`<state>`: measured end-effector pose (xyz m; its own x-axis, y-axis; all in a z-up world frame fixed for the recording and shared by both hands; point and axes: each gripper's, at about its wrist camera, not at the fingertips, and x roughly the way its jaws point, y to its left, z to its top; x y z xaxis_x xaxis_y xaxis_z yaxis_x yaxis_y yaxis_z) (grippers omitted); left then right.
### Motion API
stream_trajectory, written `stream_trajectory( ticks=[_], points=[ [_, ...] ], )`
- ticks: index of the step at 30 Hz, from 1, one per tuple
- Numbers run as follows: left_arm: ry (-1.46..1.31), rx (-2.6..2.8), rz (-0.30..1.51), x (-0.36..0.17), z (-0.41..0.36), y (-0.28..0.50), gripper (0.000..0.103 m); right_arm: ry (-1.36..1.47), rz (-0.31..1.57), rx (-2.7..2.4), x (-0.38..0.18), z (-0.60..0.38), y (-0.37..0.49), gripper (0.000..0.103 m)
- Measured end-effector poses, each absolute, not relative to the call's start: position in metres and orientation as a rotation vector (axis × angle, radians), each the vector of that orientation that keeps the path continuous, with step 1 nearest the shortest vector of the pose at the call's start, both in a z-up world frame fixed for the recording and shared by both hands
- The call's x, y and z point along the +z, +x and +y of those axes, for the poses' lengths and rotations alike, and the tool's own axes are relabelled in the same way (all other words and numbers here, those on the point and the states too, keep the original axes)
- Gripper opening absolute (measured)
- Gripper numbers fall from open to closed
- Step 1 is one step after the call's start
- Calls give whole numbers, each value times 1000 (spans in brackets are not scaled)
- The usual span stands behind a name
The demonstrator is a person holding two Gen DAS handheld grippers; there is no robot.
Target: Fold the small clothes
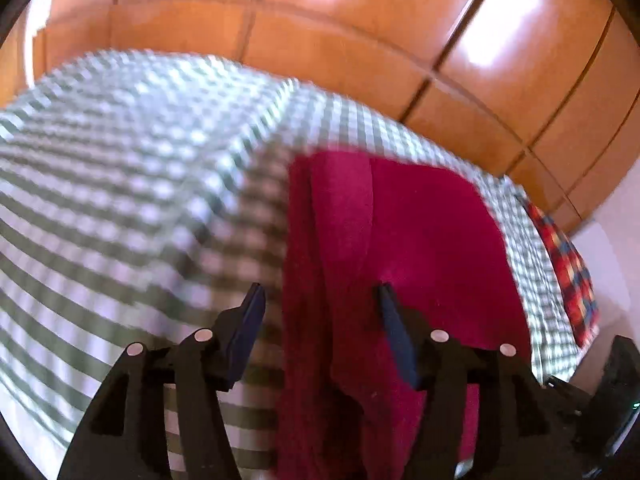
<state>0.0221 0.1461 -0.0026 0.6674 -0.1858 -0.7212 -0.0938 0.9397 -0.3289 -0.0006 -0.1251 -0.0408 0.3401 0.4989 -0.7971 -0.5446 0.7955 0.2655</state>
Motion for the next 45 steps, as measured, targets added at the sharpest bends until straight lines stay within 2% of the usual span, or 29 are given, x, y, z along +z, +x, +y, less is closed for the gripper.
stream_trajectory(
  ticks=[4,5,7,9,16,20,26,33,45],
  points=[
    [-290,-27,711,32,138,14,57,46,922,654,-6,-148,16,75],
    [-271,-24,686,38,131,15,60,71,890,636,-1,-152,21,75],
    [-220,-25,659,42,118,21,68,122,803,555,10,-157,39,90],
    [-173,-11,675,37,106,29,70,164,755,499,13,-153,57,91],
    [-96,-15,795,-5,77,52,68,306,896,528,-15,-117,123,92],
    [-78,3,781,-17,76,49,69,310,991,530,-43,-94,143,98],
    [-109,10,782,-29,80,55,72,326,1175,442,-91,-99,172,99],
    [-173,-7,785,-41,87,60,73,217,1107,426,-97,-87,163,100],
    [-133,16,773,-31,81,49,74,307,1094,441,-86,-109,160,100]
  ],
)
